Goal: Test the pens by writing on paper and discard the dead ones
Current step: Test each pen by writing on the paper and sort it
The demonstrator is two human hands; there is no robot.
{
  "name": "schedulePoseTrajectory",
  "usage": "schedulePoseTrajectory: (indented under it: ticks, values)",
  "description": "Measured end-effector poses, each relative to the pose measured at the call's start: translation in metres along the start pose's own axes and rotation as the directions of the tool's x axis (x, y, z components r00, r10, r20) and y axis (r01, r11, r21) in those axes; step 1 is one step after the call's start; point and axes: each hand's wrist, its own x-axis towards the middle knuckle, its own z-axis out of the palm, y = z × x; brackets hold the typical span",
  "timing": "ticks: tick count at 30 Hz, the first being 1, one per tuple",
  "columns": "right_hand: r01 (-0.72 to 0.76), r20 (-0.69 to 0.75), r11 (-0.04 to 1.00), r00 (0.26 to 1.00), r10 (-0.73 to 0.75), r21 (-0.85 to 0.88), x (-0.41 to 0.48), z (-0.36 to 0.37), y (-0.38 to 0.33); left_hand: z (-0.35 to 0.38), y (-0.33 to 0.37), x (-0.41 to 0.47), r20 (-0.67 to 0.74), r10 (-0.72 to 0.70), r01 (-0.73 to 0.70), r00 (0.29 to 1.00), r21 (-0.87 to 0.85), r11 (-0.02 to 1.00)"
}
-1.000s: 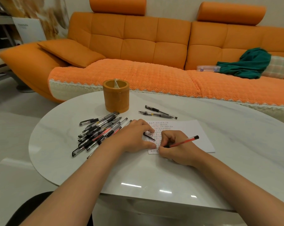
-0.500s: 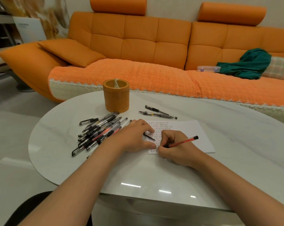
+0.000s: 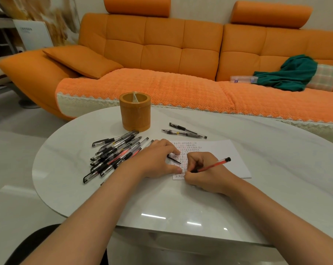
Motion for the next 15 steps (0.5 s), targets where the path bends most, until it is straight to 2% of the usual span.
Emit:
schedulePoseTrajectory:
  ticks: [4,9,13,15]
  values:
    - [-0.014,-0.001,1.0,1.0,0.014,0.019,0.0,0.0,0.0,0.0,0.001,-0.002,-0.003,0.001,-0.001,1.0,0.004,1.0]
    - [-0.102,-0.087,0.975,0.989,0.121,0.195,0.002,-0.006,-0.002,-0.001,0.001,-0.003,-0.01,0.004,-0.004,1.0,0.005,1.0]
    - [-0.076,-0.14,0.954,0.983,0.121,0.291,0.002,-0.008,-0.003,-0.002,-0.001,-0.004,-0.008,0.01,-0.01,1.0,0.02,1.0]
    - [-0.053,-0.186,0.962,0.977,0.105,0.269,0.002,-0.011,-0.004,-0.002,-0.001,-0.005,-0.01,0.008,-0.008,1.0,0.009,1.0]
